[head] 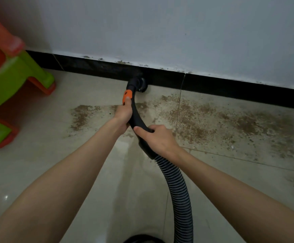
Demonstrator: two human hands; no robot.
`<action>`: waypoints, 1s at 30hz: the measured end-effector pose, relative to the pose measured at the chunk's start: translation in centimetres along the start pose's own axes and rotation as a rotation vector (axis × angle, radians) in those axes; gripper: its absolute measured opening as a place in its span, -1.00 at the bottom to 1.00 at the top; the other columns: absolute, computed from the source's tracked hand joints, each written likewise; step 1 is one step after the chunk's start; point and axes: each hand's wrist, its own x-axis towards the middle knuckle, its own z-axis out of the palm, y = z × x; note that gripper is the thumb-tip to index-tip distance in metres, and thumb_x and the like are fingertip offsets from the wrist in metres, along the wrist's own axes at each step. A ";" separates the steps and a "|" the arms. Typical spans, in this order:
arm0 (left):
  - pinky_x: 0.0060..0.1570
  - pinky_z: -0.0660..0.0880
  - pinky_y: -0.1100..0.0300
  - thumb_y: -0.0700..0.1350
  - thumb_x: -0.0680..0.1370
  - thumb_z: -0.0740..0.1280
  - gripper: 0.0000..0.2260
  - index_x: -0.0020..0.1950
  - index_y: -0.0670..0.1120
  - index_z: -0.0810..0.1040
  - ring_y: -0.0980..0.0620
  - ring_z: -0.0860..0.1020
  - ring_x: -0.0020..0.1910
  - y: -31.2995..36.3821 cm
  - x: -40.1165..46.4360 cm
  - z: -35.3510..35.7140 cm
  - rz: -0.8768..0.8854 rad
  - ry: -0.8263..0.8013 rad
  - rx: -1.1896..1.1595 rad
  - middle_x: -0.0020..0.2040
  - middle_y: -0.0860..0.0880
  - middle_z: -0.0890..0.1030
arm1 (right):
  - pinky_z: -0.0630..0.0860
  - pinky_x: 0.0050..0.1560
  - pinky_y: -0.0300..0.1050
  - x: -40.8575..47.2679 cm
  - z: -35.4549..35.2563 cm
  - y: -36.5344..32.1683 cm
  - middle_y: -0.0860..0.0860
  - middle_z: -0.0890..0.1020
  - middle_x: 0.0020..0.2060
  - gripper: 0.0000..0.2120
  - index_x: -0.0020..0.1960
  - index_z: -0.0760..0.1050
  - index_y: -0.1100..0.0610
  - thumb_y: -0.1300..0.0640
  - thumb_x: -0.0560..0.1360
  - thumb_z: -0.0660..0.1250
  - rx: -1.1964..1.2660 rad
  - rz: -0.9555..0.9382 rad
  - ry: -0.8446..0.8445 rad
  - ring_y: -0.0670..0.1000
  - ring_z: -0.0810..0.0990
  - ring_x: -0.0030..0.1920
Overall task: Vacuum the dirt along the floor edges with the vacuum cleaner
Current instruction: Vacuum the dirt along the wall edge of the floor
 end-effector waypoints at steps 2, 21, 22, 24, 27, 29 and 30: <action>0.06 0.49 0.07 0.22 0.62 0.05 -0.42 0.37 -0.23 0.36 -0.12 0.52 0.10 -0.1 -0.3 -3.0 -0.006 0.050 -0.012 0.20 -0.17 0.52 | 0.54 -0.32 -0.15 -0.2 2.0 -1.5 -0.04 0.64 -0.38 -0.61 -0.27 0.55 0.05 -0.27 0.44 0.33 -0.003 -0.022 -0.042 -0.03 0.64 -0.37; 0.07 0.44 -0.01 0.28 0.57 0.13 -0.40 0.43 -0.13 0.29 -0.10 0.49 -0.14 -7.7 -3.4 -25.0 -0.149 0.420 -0.285 -0.04 -0.15 0.51 | 0.60 -0.10 0.01 -4.1 18.7 -8.6 0.09 0.67 -0.17 -0.52 -0.07 0.60 0.15 -0.29 0.49 0.26 -0.230 -0.183 -0.456 0.10 0.65 -0.17; 0.11 0.45 -0.02 0.28 0.57 0.13 -0.38 0.43 -0.16 0.28 -0.14 0.53 -0.04 -7.9 -3.4 -25.0 -0.156 0.420 -0.278 0.05 -0.18 0.52 | 0.59 -0.11 -0.01 -4.0 18.8 -8.5 0.08 0.67 -0.17 -0.52 -0.07 0.60 0.14 -0.29 0.49 0.26 -0.231 -0.175 -0.457 0.09 0.65 -0.17; 0.19 0.44 -0.05 0.29 0.57 0.11 -0.34 0.42 -0.21 0.29 -0.22 0.50 0.22 -8.1 -3.3 -24.7 -0.179 0.419 -0.252 0.29 -0.24 0.48 | 0.58 -0.12 -0.02 -3.9 18.8 -8.2 0.07 0.67 -0.18 -0.52 -0.08 0.59 0.14 -0.29 0.49 0.27 -0.241 -0.168 -0.453 0.08 0.65 -0.18; 0.21 0.44 -0.05 0.30 0.57 0.10 -0.32 0.40 -0.26 0.32 -0.23 0.45 0.30 -7.8 -2.9 -24.1 -0.191 0.400 -0.218 0.35 -0.26 0.44 | 0.61 -0.08 0.01 -3.5 18.5 -7.9 0.07 0.67 -0.17 -0.53 -0.09 0.58 0.13 -0.29 0.49 0.26 -0.238 -0.158 -0.444 0.08 0.66 -0.17; 0.22 0.44 -0.05 0.29 0.58 0.09 -0.33 0.40 -0.26 0.31 -0.23 0.45 0.31 -7.4 -2.4 -23.8 -0.182 0.380 -0.202 0.35 -0.26 0.44 | 0.63 -0.04 0.03 -3.3 18.3 -7.9 0.07 0.68 -0.16 -0.53 -0.07 0.60 0.13 -0.29 0.49 0.26 -0.219 -0.145 -0.430 0.08 0.66 -0.16; 0.23 0.43 -0.06 0.28 0.58 0.09 -0.33 0.40 -0.26 0.31 -0.24 0.45 0.31 -7.2 -2.2 -23.6 -0.176 0.373 -0.191 0.35 -0.26 0.44 | 0.62 -0.03 0.03 -3.2 18.1 -7.8 0.06 0.68 -0.16 -0.53 -0.07 0.60 0.12 -0.29 0.48 0.27 -0.211 -0.139 -0.419 0.08 0.66 -0.16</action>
